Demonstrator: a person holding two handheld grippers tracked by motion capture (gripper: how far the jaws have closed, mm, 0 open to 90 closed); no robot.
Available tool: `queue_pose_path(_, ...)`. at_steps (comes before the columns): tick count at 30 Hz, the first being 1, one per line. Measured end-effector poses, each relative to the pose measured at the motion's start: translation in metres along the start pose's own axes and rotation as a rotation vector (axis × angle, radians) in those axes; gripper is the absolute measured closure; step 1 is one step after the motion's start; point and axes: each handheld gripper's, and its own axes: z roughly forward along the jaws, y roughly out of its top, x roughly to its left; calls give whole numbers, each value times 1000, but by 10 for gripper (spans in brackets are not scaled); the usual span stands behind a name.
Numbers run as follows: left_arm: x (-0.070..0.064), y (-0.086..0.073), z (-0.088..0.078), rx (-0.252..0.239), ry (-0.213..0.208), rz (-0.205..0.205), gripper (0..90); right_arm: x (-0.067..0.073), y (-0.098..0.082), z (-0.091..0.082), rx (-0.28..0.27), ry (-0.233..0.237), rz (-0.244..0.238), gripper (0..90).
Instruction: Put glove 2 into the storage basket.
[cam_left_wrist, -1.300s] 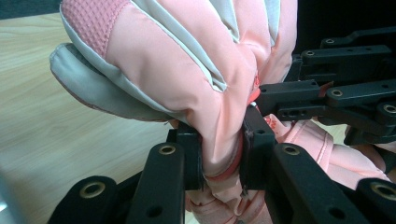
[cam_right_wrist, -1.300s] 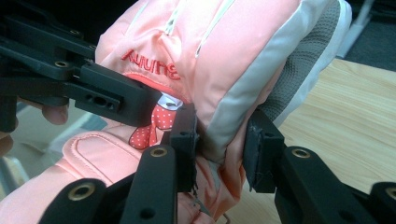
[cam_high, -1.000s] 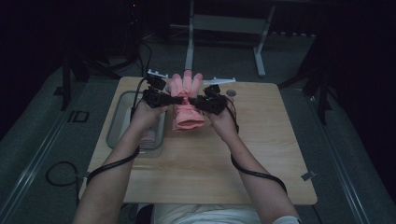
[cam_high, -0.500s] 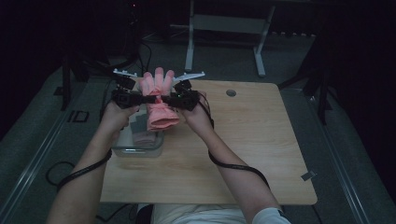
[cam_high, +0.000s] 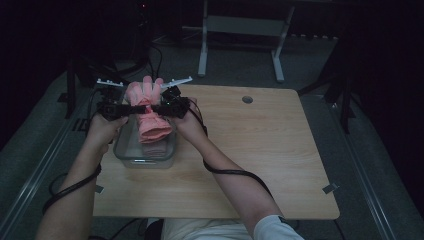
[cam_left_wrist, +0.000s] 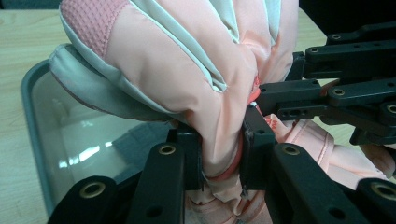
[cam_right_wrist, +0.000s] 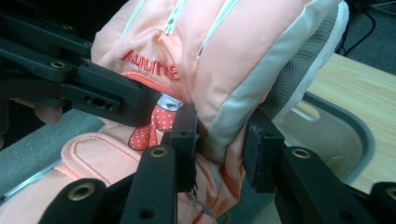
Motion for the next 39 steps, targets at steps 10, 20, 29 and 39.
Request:
queue_pose_path(10,22,-24,29,45,-7,-62,736,-6,-22,31,70,-14,16,684)
queue_pose_path(20,31,-44,56,101,-22,-109,734,-16,-46,50,153,-15,59,681)
queue_pose_path(29,31,-44,65,143,20,-120,723,-18,-51,55,201,-42,67,642)
queue_pose_path(39,26,-35,75,171,66,-125,608,-29,-52,49,181,-75,65,518)
